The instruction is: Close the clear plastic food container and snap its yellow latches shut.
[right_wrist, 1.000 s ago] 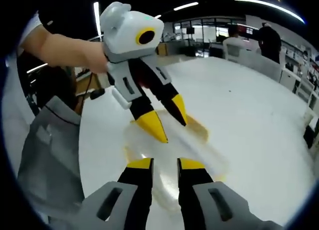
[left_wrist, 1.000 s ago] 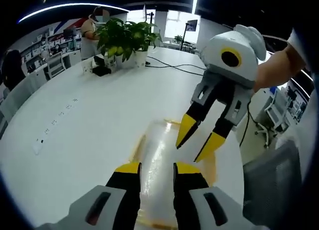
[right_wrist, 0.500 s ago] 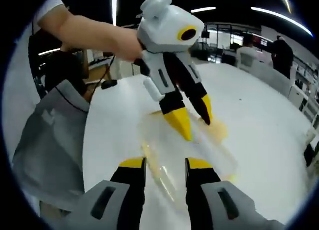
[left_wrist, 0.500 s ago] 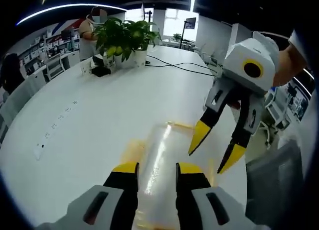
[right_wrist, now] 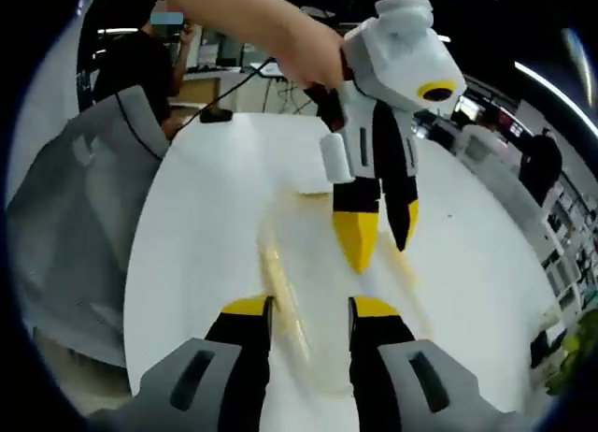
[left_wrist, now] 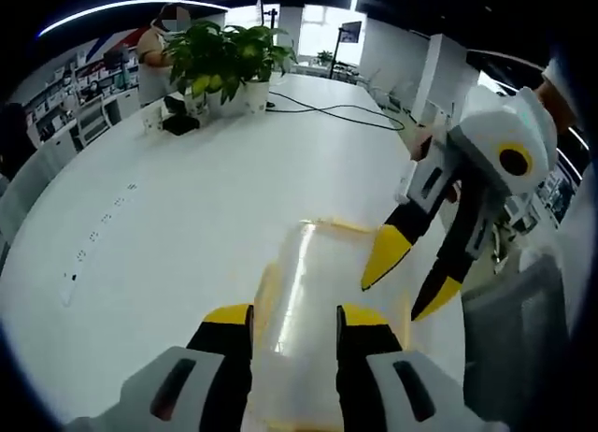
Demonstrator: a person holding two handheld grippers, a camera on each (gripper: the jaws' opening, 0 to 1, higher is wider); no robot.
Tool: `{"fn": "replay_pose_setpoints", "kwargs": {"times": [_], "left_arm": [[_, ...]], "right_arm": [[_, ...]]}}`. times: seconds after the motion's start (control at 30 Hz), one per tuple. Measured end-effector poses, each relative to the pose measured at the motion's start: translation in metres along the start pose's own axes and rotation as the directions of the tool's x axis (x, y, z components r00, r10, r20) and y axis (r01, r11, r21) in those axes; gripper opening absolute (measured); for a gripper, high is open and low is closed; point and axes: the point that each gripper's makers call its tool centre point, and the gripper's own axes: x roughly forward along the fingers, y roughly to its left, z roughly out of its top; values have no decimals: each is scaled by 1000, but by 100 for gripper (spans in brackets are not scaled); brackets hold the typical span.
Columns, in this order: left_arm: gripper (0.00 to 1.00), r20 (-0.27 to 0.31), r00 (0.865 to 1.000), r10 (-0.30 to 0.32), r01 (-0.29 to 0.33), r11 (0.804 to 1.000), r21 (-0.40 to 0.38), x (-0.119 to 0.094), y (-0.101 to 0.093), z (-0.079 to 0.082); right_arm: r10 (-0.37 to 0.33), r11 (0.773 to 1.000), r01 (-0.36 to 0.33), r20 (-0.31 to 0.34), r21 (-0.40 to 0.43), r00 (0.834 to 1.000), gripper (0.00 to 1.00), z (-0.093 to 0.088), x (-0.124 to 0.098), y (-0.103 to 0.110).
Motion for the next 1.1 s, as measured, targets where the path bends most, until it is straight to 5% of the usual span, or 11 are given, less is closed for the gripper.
{"fn": "replay_pose_setpoints", "kwargs": {"times": [0.57,1.1], "left_arm": [[29,-132,979,-158,157,987,-18,10,1,1],[32,-294,914,-280,271,960,-74,16,-3,-3]], "right_arm": [[-84,985,78,-29,-154,996,29,0,8,5],[-171,957,152,-55,-248,984,30,-1,12,4]]}}
